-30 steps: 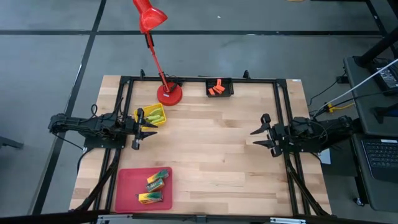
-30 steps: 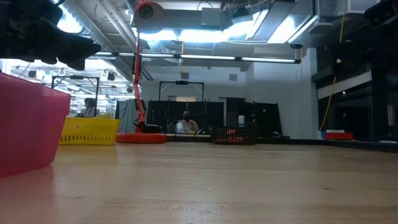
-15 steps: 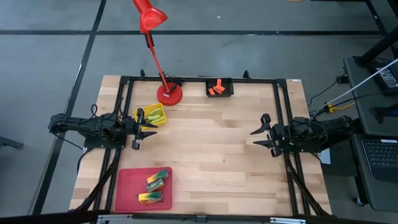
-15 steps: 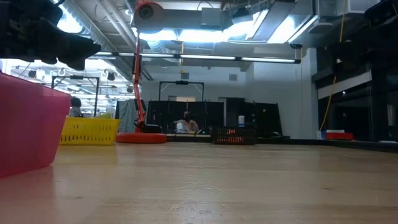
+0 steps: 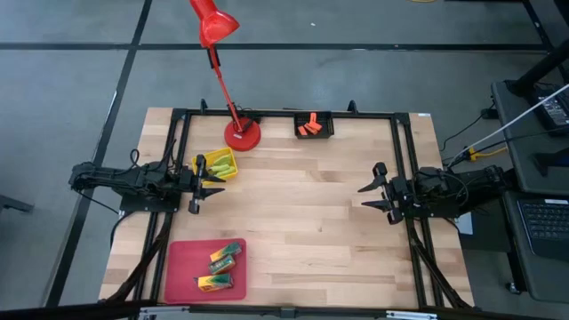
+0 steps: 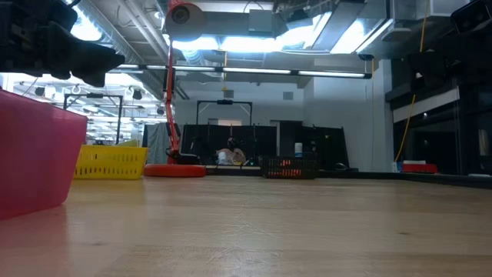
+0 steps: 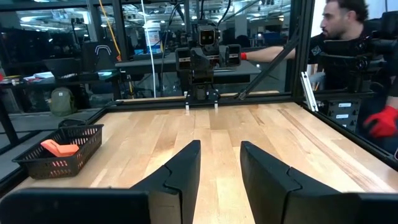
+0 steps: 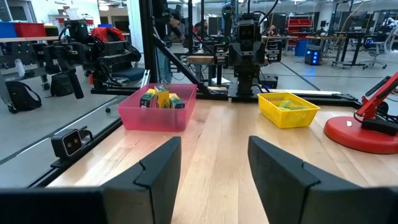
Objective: Pick & Place School Supplies
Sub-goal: Return to Home Position
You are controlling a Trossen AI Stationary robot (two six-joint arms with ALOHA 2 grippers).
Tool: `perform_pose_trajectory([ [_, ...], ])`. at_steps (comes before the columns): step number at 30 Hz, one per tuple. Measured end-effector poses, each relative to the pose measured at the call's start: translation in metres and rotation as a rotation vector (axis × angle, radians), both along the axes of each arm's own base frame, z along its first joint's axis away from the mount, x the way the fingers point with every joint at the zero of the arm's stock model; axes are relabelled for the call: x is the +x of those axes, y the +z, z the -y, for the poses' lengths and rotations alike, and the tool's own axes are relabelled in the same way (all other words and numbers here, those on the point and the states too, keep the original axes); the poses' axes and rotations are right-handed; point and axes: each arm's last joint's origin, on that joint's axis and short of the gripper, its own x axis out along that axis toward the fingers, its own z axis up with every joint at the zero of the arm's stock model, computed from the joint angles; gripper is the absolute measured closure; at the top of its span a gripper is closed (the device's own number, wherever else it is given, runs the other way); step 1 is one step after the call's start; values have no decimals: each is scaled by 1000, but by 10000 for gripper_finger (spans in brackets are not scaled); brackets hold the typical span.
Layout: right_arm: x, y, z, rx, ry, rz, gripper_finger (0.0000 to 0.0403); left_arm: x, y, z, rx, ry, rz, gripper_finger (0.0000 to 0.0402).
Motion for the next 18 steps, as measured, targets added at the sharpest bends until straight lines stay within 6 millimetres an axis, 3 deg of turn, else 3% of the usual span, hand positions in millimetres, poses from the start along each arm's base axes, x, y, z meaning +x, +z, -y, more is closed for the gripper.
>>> perform_pose_trajectory([
  [18,0,0,0,-1,0,0,215,0,0,0,0,0,0,291],
])
